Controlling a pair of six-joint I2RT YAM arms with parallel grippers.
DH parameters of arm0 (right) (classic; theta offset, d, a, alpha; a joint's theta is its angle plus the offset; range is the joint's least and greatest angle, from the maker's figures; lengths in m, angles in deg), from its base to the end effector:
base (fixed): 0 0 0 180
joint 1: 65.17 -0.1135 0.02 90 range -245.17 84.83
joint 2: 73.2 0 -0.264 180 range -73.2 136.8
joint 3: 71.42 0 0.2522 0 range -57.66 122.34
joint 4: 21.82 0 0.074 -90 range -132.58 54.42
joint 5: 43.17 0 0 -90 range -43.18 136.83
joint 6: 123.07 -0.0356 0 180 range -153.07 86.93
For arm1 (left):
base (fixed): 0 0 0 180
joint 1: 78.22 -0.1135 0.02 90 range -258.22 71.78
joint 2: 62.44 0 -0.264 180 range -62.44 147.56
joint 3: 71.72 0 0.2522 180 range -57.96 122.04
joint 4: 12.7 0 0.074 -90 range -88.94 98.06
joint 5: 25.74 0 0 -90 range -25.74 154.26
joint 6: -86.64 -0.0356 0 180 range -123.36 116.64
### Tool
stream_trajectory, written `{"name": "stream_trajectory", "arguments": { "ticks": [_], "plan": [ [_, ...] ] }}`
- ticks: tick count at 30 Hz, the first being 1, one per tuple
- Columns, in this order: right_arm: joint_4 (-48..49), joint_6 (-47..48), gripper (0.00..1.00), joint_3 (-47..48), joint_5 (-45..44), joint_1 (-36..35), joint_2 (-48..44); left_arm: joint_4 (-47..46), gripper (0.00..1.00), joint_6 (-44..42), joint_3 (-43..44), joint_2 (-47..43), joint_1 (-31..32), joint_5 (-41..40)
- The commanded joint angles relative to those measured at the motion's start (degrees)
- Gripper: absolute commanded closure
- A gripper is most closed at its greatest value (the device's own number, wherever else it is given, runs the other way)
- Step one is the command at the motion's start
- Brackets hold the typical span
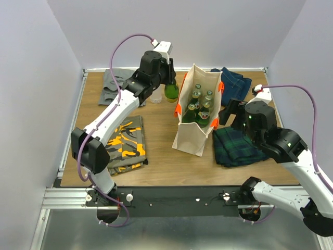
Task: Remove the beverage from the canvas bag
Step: Place the drink at the center of the board.
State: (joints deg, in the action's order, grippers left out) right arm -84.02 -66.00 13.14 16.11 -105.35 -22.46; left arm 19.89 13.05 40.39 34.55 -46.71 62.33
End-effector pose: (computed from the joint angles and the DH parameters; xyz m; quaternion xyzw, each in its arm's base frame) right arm 0.1298 0.0858 0.4086 0.0830 0.8351 0.1114 0.5322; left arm 0.3418 -0.2081 0.4084 0.0960 0.8005 -0.2278 0.5460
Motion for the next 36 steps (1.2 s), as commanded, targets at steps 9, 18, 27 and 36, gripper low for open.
{"name": "stream_trajectory", "arguments": {
  "ticks": [9,18,27,36],
  "plan": [
    [-0.07,1.02,0.00,2.05,-0.04,-0.33,2.52,-16.45,1.00,3.37,0.80,5.05,-1.80,3.34],
    [-0.51,1.90,0.00,3.37,-0.48,-0.33,5.33,-18.48,1.00,3.46,2.02,8.48,-3.29,4.22],
    [0.37,2.61,0.00,4.69,-1.62,-0.33,6.74,-16.90,1.00,1.44,5.71,12.78,-4.26,3.96],
    [0.72,3.13,0.00,4.96,-2.15,-0.33,7.62,-16.37,1.00,1.09,8.26,16.03,-4.79,4.57]
  ]
}}
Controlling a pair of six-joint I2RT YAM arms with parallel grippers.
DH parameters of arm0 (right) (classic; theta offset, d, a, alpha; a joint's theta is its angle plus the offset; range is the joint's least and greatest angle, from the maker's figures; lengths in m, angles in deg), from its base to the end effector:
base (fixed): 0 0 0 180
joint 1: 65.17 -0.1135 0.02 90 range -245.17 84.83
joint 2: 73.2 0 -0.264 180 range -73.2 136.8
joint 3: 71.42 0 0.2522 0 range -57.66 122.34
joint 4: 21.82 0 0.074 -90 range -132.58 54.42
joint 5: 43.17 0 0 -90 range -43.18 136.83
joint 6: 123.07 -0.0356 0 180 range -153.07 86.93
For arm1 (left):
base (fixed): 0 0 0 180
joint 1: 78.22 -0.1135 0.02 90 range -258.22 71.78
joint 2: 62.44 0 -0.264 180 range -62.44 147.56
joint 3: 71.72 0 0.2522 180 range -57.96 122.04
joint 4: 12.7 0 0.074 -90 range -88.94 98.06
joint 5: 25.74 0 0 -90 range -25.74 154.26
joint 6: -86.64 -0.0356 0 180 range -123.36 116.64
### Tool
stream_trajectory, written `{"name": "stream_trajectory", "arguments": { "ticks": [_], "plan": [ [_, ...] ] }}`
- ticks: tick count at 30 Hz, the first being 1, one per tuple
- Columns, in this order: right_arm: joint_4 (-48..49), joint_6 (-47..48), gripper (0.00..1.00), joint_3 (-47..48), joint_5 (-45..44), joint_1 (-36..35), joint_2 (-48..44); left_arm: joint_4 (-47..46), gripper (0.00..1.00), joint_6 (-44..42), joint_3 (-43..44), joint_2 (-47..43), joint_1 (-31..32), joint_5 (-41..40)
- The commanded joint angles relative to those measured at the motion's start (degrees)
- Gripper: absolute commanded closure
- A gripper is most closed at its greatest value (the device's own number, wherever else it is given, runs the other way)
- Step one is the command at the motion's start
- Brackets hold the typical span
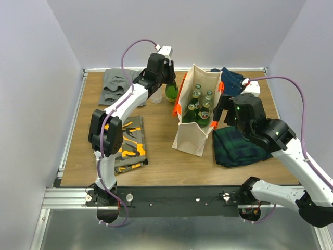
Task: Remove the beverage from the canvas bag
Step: Place the drink at the center of the board.
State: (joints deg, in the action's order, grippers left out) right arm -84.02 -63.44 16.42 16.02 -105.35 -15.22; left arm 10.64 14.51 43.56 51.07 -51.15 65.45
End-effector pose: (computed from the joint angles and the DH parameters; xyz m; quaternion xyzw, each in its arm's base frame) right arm 0.1547 0.1068 0.4070 0.0554 0.8524 0.0785 0.5139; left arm 0.4265 -0.2188 0.3231 0.0721 0.8238 -0.2228 0.5163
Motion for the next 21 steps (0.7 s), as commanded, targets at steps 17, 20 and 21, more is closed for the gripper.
{"name": "stream_trajectory", "arguments": {
  "ticks": [17,20,21],
  "plan": [
    [1.60,2.07,0.00,2.55,-2.42,-0.33,2.40,-4.06,1.00,-2.05,7.90,2.15,-0.70,-0.66],
    [1.69,2.33,0.00,2.91,-2.59,-0.25,2.84,-3.70,1.00,-1.96,8.17,2.24,-0.97,-0.66],
    [1.69,2.33,0.00,3.00,-2.59,-0.33,2.84,-3.61,1.00,-1.96,8.09,2.32,-0.97,-0.66]
  ]
}}
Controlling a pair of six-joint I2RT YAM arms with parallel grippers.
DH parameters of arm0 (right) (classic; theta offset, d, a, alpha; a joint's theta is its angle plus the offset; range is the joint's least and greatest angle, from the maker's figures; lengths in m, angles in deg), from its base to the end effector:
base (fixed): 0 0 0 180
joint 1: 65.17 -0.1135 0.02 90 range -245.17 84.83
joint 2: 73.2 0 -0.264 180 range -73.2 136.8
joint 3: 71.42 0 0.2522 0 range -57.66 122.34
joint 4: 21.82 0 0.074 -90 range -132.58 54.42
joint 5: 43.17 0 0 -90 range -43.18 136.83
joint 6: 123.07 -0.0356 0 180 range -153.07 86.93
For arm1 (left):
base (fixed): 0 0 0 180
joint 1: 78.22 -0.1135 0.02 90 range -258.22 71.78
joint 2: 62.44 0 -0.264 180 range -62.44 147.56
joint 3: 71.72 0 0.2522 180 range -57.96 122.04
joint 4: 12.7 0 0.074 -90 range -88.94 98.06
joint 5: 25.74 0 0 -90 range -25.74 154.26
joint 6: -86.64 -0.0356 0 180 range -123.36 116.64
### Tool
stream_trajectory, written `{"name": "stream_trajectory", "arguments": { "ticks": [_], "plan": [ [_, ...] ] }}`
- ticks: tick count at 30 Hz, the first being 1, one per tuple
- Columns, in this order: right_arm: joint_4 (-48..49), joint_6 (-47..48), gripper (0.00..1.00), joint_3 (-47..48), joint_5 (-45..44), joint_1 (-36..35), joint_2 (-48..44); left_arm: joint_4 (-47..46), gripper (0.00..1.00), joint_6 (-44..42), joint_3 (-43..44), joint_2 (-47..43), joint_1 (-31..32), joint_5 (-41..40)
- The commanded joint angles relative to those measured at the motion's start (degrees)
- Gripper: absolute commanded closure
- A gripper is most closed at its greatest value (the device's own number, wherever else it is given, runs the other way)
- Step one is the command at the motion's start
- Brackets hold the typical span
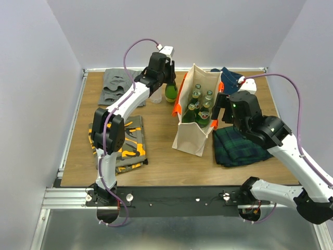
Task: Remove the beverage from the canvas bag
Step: Place the drink at the center of the board.
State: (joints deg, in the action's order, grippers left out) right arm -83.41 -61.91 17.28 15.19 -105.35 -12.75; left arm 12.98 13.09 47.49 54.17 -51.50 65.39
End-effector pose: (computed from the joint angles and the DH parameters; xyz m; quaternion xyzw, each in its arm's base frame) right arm 0.1642 0.1142 0.4052 0.0451 0.8555 0.0609 0.5122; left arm 0.4383 -0.2214 0.3180 0.0801 0.8304 -0.2105 0.5096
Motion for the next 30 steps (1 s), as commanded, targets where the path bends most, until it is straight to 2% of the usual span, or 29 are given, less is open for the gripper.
{"name": "stream_trajectory", "arguments": {
  "ticks": [1,30],
  "plan": [
    [1.16,0.80,0.00,2.14,-1.76,-0.33,0.46,-5.95,1.00,-0.63,4.06,-0.78,-0.62,-0.60],
    [2.48,0.98,0.00,1.97,-1.94,-0.33,0.64,-3.31,1.00,-2.47,5.73,1.24,-1.14,-2.62]
  ]
}}
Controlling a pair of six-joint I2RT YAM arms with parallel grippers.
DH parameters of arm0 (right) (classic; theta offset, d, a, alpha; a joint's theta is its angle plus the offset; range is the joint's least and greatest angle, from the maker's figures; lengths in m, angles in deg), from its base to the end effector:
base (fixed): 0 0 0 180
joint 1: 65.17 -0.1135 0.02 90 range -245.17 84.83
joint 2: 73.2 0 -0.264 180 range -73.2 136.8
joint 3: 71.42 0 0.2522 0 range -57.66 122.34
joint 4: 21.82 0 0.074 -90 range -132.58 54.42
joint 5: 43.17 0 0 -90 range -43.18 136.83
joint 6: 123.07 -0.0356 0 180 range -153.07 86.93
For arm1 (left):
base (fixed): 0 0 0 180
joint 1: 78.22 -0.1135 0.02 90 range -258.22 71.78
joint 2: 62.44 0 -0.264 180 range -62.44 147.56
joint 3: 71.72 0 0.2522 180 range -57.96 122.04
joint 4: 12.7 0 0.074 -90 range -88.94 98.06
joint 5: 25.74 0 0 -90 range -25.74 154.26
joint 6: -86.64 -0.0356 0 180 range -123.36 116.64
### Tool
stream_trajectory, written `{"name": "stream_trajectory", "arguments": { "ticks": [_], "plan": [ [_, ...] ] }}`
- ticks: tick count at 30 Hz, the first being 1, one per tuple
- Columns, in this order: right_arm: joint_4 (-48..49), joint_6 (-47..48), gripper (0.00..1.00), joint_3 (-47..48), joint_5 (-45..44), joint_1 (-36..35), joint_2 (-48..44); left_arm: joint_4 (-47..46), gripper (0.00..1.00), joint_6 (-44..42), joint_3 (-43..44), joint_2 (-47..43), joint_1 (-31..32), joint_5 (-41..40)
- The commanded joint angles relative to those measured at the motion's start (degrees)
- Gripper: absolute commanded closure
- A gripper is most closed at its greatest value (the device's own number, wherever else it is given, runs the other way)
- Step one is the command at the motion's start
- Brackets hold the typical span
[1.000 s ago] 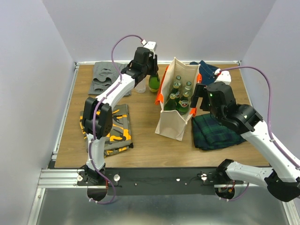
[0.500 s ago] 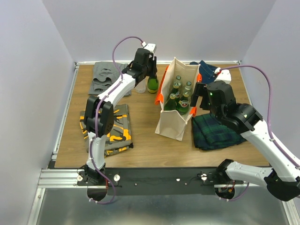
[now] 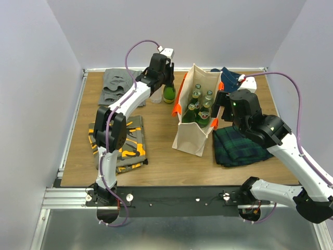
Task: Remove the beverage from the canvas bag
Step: Place the drink at the center of the board.
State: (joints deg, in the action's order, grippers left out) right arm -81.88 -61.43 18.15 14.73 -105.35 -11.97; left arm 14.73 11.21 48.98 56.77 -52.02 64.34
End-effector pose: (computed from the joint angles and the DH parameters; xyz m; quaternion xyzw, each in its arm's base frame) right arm 0.1677 0.1168 0.4099 0.0475 0.8488 0.0639 0.5227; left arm 0.4482 -0.2206 0.3025 0.0863 0.8434 -0.1853 0.4969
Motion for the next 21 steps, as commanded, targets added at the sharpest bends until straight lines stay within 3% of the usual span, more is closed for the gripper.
{"name": "stream_trajectory", "arguments": {
  "ticks": [1,15,21],
  "plan": [
    [0.95,0.50,0.00,1.09,-1.39,-0.33,-0.15,-4.80,1.00,-0.51,4.25,-1.18,-0.53,-1.57],
    [1.39,0.59,0.00,0.83,-1.30,-0.33,-0.24,-3.74,1.00,-0.33,4.60,-0.65,-0.62,-1.48],
    [1.39,0.67,0.00,0.65,-1.30,-0.33,-0.24,-3.91,0.85,-0.15,4.33,-1.00,-0.53,-1.57]
  ]
}}
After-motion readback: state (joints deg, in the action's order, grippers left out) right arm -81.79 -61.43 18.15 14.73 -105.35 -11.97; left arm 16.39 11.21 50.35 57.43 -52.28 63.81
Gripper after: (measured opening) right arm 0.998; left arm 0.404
